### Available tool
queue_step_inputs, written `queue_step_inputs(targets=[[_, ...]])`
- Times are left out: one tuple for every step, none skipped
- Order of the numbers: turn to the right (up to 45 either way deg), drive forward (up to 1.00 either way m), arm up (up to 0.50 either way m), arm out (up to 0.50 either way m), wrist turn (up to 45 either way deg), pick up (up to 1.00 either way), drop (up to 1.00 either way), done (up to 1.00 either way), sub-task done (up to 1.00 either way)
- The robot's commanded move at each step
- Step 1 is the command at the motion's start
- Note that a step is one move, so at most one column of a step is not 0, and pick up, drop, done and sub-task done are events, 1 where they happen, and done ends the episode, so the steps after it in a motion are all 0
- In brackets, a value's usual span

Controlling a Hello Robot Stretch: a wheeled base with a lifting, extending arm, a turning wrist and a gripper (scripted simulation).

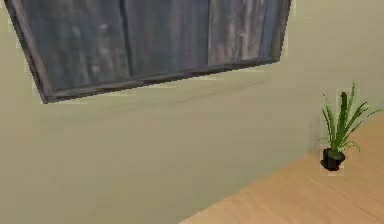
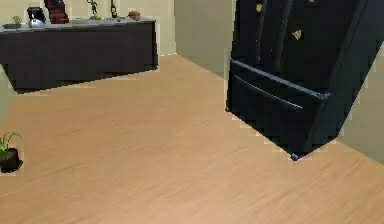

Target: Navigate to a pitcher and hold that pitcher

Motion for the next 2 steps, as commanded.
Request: queue_step_inputs(targets=[[-45.0,0.0,0.0,0.0,0.0,0.0,0.0,0.0,0.0],[-45.0,0.0,0.0,0.0,0.0,0.0,0.0,0.0,0.0]])
